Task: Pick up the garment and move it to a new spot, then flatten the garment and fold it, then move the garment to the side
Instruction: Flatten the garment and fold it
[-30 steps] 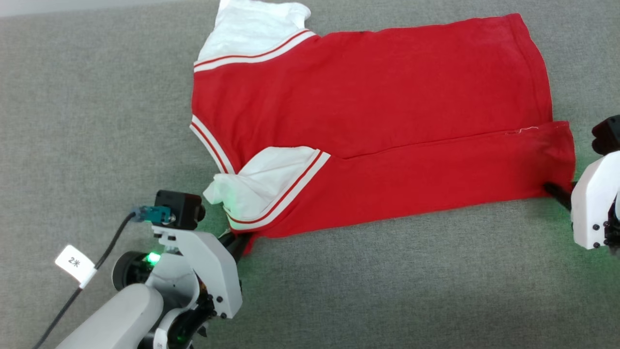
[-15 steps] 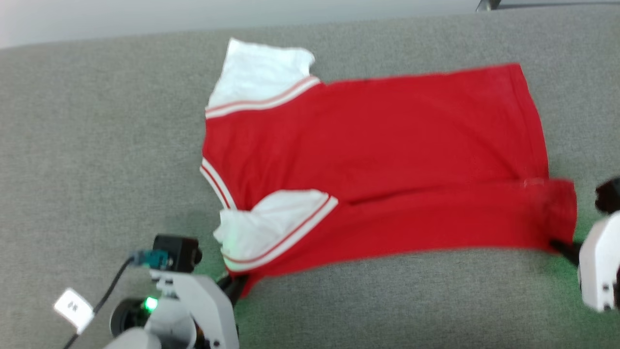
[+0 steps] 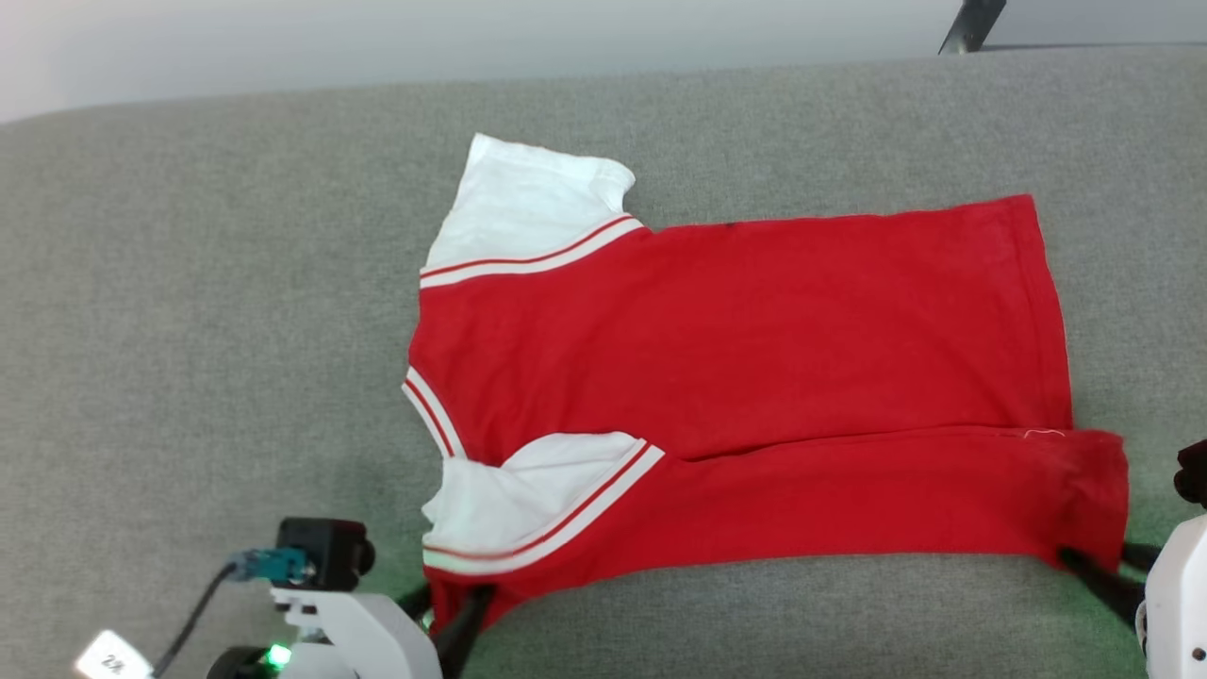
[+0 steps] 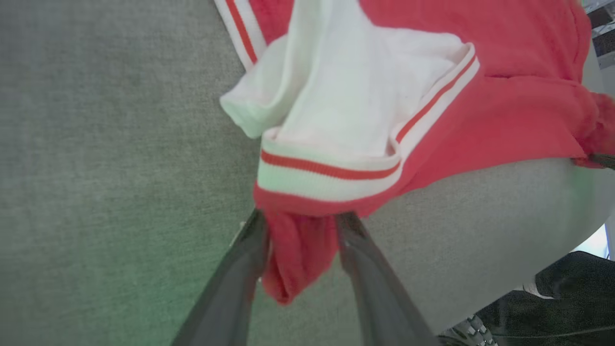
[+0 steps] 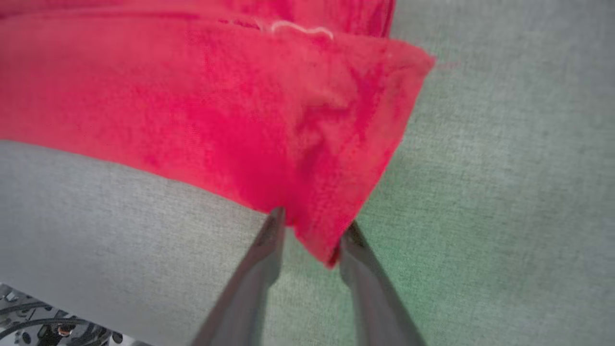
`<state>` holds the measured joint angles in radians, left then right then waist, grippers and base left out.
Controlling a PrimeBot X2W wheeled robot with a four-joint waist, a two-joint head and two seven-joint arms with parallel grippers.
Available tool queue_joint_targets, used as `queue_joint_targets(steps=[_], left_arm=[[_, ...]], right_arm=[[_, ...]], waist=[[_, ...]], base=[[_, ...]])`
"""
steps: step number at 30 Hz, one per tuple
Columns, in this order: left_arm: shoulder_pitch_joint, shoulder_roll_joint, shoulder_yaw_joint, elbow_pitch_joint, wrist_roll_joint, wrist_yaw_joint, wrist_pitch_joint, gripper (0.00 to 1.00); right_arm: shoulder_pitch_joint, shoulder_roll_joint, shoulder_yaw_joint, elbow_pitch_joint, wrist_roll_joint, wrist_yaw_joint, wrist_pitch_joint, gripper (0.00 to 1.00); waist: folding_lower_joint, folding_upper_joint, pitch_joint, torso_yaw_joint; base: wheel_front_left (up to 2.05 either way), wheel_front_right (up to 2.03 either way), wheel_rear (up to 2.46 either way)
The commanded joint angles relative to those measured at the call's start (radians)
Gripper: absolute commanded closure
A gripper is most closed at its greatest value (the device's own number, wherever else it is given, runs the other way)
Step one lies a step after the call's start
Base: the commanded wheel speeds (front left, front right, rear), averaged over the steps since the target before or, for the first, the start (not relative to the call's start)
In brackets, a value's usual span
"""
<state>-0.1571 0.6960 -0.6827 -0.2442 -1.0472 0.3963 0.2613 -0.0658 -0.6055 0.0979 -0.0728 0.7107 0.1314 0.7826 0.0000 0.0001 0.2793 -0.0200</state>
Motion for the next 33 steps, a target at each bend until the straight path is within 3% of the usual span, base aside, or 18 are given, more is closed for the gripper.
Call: queue_joint_targets(steps=[1,9,14,17,19,21,23,26,33], left_arm=[[0.010,0.005,0.011,-0.012,-0.006,0.003,-0.010,0.00],[-0.059,0.105,0.109,-0.100,0.029,0.034,-0.027,0.00],[-0.230,0.171,0.133,-0.085,0.071,-0.005,0.057,0.00],[-0.371,0.132,0.135,-0.028,0.051,-0.048,0.122,0.00],[-0.475,0.139,0.133,0.048,0.064,-0.082,0.170,0.00],[-0.570,0.094,0.139,0.131,0.038,-0.112,0.205,0.00],[-0.658,0.090,0.130,0.230,0.058,-0.148,0.232,0.00],[-0.774,0.044,0.130,0.372,0.047,-0.195,0.255,0.00],[-0.953,0.011,0.112,0.695,0.060,-0.301,0.295,0.00]], right_arm=[[0.014,0.006,-0.014,-0.014,-0.011,-0.002,-0.003,0.00],[-0.023,0.075,-0.081,-0.135,-0.051,-0.001,-0.083,0.00],[-0.081,0.139,-0.045,-0.163,-0.090,-0.001,-0.156,0.00],[-0.116,0.166,-0.003,-0.159,-0.109,-0.001,-0.190,0.00],[-0.141,0.179,0.025,-0.154,-0.112,-0.001,-0.207,0.00],[-0.169,0.188,0.049,-0.147,-0.110,-0.001,-0.226,0.00],[-0.191,0.193,0.069,-0.131,-0.105,-0.001,-0.243,0.00],[-0.223,0.198,0.095,-0.112,-0.096,-0.001,-0.265,0.00],[-0.281,0.194,0.141,-0.072,-0.078,-0.001,-0.314,0.00]], waist=[[0.0000,-0.0001,-0.011,0.002],[0.0000,-0.0001,-0.037,-0.006],[0.0000,-0.0001,-0.017,-0.042],[0.0000,-0.0001,0.010,-0.075],[0.0000,-0.0001,0.033,-0.103],[0.0000,-0.0001,0.062,-0.135],[0.0000,-0.0001,0.089,-0.167],[0.0000,-0.0001,0.130,-0.210],[0.0000,-0.0001,0.214,-0.288]], base=[[0.00,0.00,0.00],[0.00,0.00,0.00],[0.00,0.00,0.00],[0.00,0.00,0.00],[0.00,0.00,0.00],[0.00,0.00,0.00],[0.00,0.00,0.00],[0.00,0.00,0.00],[0.00,0.00,0.00]])
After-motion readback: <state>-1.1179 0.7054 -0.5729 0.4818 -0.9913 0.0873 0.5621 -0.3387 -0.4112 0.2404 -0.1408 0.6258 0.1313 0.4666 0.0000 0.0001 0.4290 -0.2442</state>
